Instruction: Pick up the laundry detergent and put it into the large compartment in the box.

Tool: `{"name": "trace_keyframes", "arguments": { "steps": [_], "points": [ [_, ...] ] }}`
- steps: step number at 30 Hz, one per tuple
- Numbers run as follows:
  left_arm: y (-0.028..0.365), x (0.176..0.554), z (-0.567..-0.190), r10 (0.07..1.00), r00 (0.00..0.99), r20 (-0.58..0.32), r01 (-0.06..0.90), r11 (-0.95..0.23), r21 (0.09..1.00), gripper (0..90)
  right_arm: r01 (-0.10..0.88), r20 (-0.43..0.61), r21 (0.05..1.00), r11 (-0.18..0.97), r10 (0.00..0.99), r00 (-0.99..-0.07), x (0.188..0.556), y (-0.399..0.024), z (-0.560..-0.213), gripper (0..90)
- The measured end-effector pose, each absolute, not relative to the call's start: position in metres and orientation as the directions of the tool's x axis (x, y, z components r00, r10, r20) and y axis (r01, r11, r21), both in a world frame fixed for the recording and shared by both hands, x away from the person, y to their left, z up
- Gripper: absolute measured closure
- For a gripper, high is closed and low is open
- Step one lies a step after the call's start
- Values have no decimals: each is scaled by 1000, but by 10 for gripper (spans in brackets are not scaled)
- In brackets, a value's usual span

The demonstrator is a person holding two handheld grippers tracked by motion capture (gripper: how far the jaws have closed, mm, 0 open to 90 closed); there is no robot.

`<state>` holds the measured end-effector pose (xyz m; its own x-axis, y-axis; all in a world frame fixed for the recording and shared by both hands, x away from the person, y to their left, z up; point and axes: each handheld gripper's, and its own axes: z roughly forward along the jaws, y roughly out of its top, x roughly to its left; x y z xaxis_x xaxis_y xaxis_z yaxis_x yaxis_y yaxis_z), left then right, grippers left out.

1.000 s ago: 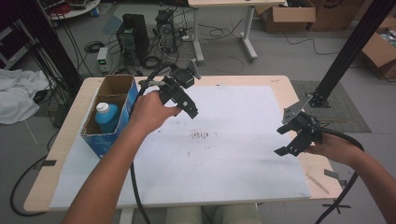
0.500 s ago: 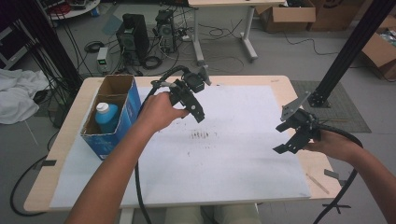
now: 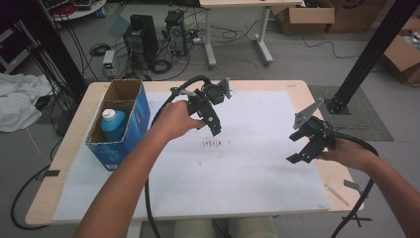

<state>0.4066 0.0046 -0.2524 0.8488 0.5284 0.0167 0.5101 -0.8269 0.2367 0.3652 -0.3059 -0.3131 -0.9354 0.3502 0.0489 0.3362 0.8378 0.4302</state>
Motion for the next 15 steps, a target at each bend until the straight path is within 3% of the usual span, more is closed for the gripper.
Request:
{"name": "trace_keyframes", "arguments": {
  "steps": [15],
  "points": [
    [3,405,-252,523,852,16,503,-828,247,204,325,46,435,840,340,-939,366,-301,-312,161]
  ]
}}
